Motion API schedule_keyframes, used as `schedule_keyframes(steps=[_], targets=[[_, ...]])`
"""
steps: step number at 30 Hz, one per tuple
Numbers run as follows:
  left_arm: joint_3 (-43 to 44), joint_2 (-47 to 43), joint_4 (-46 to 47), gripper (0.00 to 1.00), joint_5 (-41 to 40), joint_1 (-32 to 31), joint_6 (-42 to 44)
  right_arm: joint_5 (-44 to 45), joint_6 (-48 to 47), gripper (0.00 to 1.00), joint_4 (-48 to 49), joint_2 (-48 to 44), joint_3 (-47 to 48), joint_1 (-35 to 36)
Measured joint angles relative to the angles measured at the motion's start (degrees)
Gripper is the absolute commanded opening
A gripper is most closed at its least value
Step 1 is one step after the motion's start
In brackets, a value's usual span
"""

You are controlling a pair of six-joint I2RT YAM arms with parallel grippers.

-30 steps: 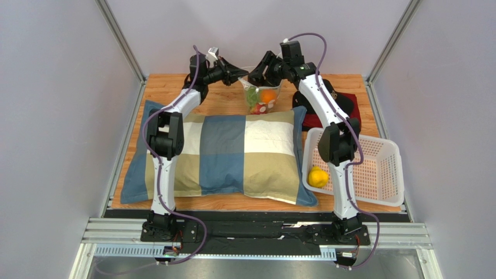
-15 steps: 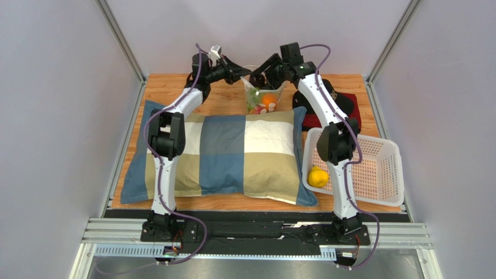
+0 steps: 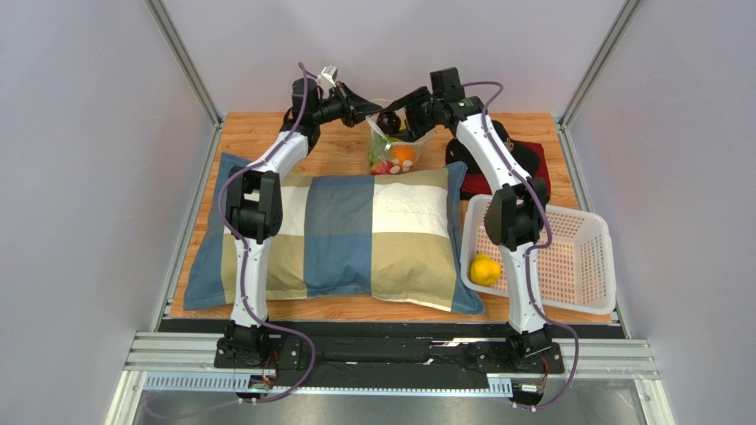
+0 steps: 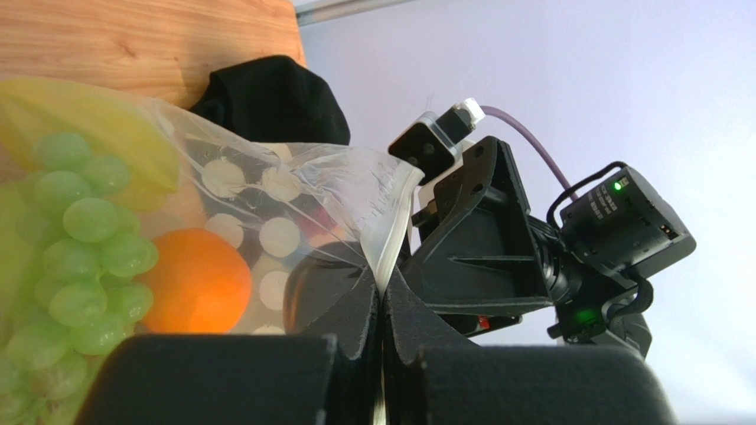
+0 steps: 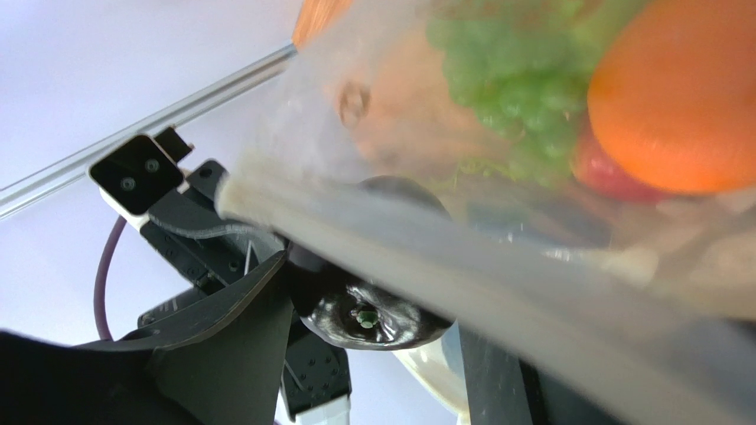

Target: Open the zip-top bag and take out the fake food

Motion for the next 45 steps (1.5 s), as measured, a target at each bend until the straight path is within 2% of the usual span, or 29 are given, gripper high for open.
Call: schedule_keyframes(steps=[8,12,15,19,23,27,30,32,33,34,35,36,39,45], targets=[[0.5,0.0,-1.7,0.0,0.9,0.2,2.0,-5.7,-1.1,0.07,0.3,-8.5,-5.4,0.0],[1.7,0.0,-3.7,0.0,1.1,1.2,3.3,-8.6,-8.3,0.08,-1.6,-12.5,-5.4,0.0],[2.3,0.0,-4.5,0.0,1.2,2.3,3.7,-7.6,-16.6,0.08,-4.9,-16.0,-7.2,-0.1],[2.4,0.0,-4.8,0.0,1.2,3.1,3.5,-1.9,-29.7,0.1,-12.7,-26.0,-18.5,-1.7],[2.4,0.0,-3.7,0.0,1.3,3.6,2.2,7.8,-40.1,0.15,-19.5,-37.9,-33.2,-8.6],[2.4,0.0,-0.9,0.0,1.4,3.4,-0.3,16.5,-45.4,0.28,-24.0,-48.4,-46.1,-15.9],[2.4,0.0,1.4,0.0,1.4,3.3,-2.2,18.6,-45.9,0.41,-25.7,-55.1,-57.5,-18.9],[2.4,0.0,2.2,0.0,1.4,3.3,-3.0,18.4,-45.9,0.52,-25.6,-57.9,-64.7,-20.5],[2.4,0.0,2.6,0.0,1.6,3.3,-3.3,18.4,-45.7,0.63,-25.7,-58.4,-67.2,-20.9],[2.4,0.0,2.8,0.0,1.7,3.3,-3.5,18.4,-45.7,0.69,-25.7,-58.5,-69.9,-21.5],[2.4,0.0,3.0,0.0,1.9,3.3,-3.7,18.5,-45.6,0.72,-25.3,-58.4,-71.8,-21.8],[2.4,0.0,3.1,0.0,2.0,3.3,-3.9,18.7,-45.6,0.82,-24.6,-58.2,-73.7,-21.9],[2.4,0.0,3.6,0.0,2.3,3.3,-4.2,19.4,-45.9,0.97,-22.8,-57.3,-75.6,-21.9],[2.4,0.0,4.1,0.0,2.5,3.1,-4.4,22.0,-47.5,1.0,-19.2,-53.1,-74.9,-21.8]])
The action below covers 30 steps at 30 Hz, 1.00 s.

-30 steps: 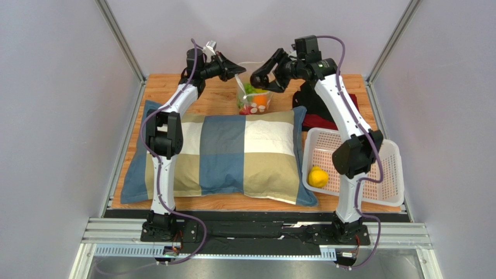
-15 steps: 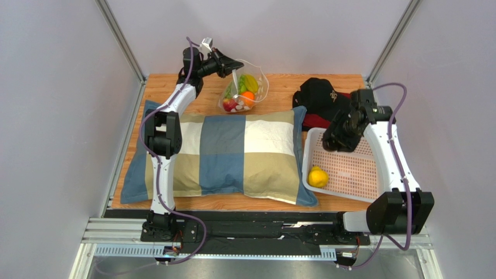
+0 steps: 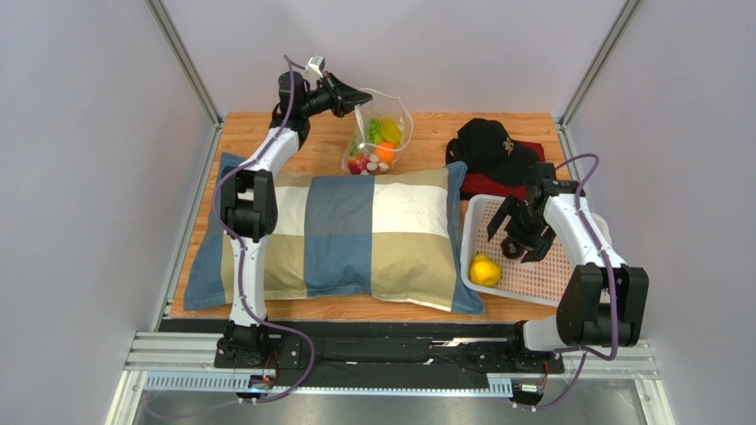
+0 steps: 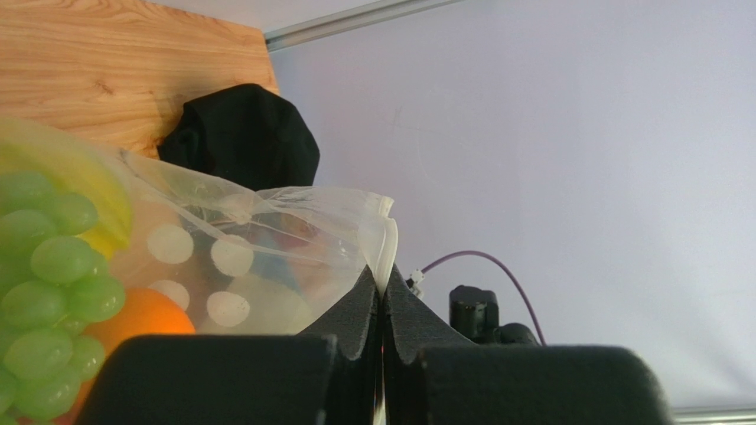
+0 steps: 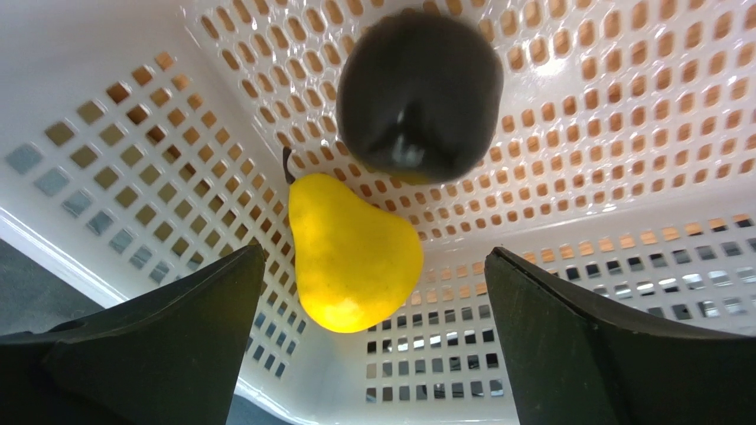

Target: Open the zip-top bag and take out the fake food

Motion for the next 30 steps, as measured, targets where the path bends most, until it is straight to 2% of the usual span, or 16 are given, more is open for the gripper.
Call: schedule_keyframes(steps=[2,5,11,12,17,19,23,24,30], targets=[[0.0,0.0,0.2,0.0,0.0,-0.1,-0.1,1.6,-0.4,0.99,-0.1,0.7,1.8,0.6],[-0.1,0.0,0.3,0.0,0.0,-0.2,-0.3,3.2,-1.0,0.91,-0.3,0.8,7.3,3.6],[-0.9,0.0,2.0,0.0,0.0,-0.9,-1.2,2.8,-1.2,0.82,4.8,4.2,24.4,17.2],[-1.1,0.0,2.4,0.0,0.0,-1.2,-1.2,2.4,-1.2,0.76,6.2,5.8,27.5,19.1],[-4.0,0.0,4.5,0.0,-0.2,-2.6,-1.5,-2.1,-2.1,0.63,11.6,17.9,42.4,25.0],[-4.9,0.0,5.0,0.0,-0.3,-3.3,-1.7,-3.8,-3.1,0.48,13.3,23.9,48.5,25.8],[-5.5,0.0,6.0,0.0,-0.5,-4.3,-2.3,-6.6,-5.1,0.38,16.0,34.5,57.2,26.3],[-5.5,0.0,6.2,0.0,-0.5,-4.4,-2.4,-7.0,-5.4,0.32,16.5,36.1,58.0,26.4],[-5.5,0.0,7.1,0.0,-0.9,-5.4,-2.8,-8.8,-6.5,0.35,18.4,41.4,59.4,26.5]])
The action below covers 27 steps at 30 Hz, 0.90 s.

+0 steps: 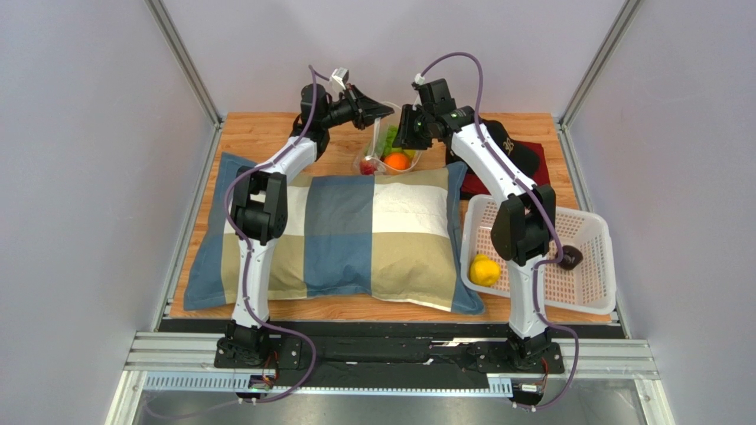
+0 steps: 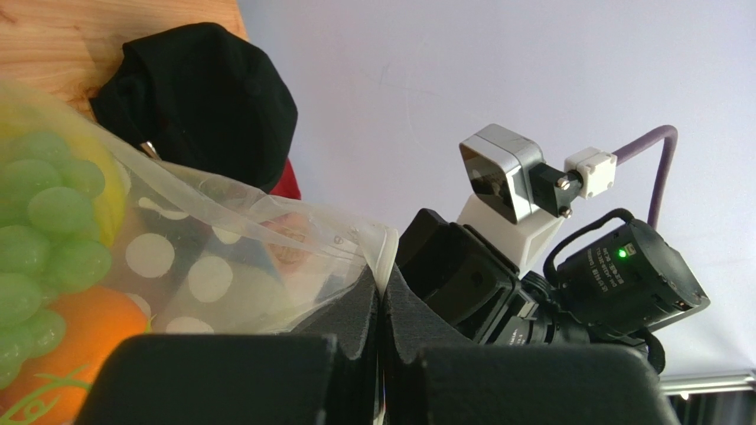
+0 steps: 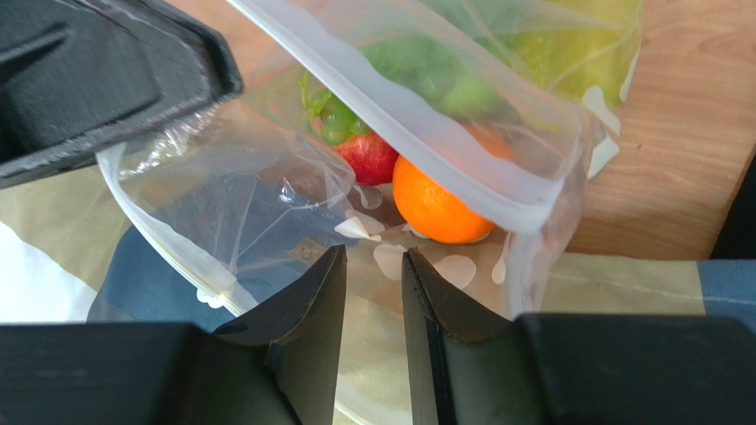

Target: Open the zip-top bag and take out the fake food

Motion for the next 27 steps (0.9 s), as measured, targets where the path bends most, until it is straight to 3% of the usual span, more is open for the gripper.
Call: schedule_keyframes(steps=[7,13,27], targets=[[0.4,0.2,0.1,0.0,-1.3,-0.3,-1.0,1.6,-2.4,0.46,4.1,1.4,0.0,0.1],[4.7,3.5,0.8,0.0,-2.7,-0.3,-3.0,2.8,-4.7,0.52,6.1,8.9,2.7,0.1],[5.6,6.2,2.1,0.0,-4.1,-1.1,-4.9,6.5,-7.8,0.83,6.9,13.7,3.5,-0.8]])
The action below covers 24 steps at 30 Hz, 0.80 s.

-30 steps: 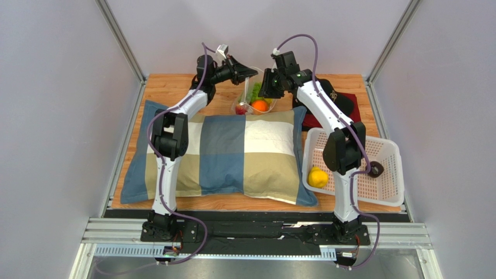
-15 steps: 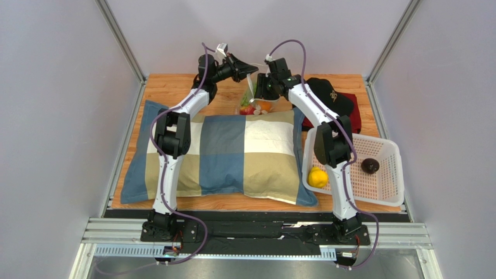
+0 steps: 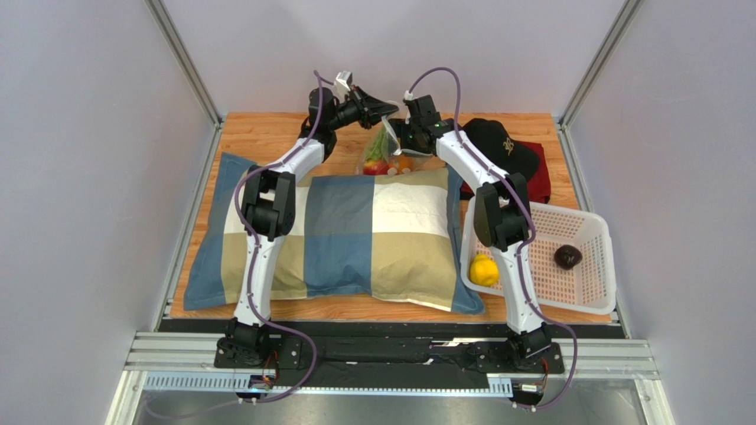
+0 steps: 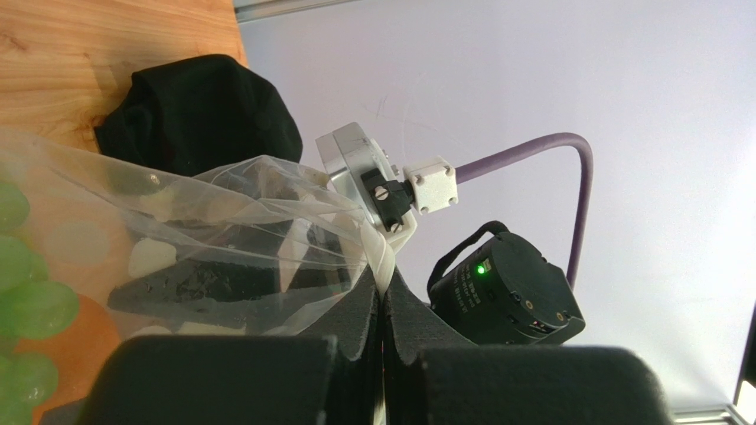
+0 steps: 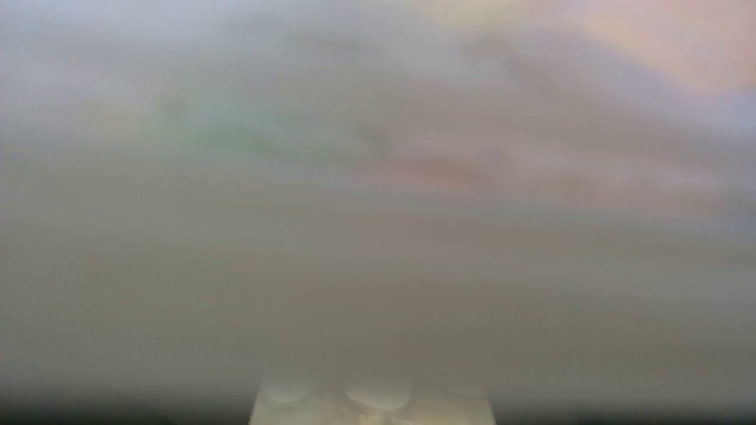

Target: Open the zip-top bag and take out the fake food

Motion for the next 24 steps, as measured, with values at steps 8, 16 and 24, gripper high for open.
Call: schedule_keyframes(steps=[8,16,24], targets=[[1.1,1.9,1.2,0.0,-0.3,0.0,-1.4,-0.4,0.2,0.84,0.7,5.4,3.6,0.0],[1.0,2.3,1.7,0.0,-0.2,0.0,-1.7,-0.3,1.7,0.39,0.9,9.1,7.7,-0.1],[-0.4,2.3,3.3,0.0,0.3,0.8,-1.7,-0.3,4.9,0.18,-1.6,7.5,8.9,-0.3]])
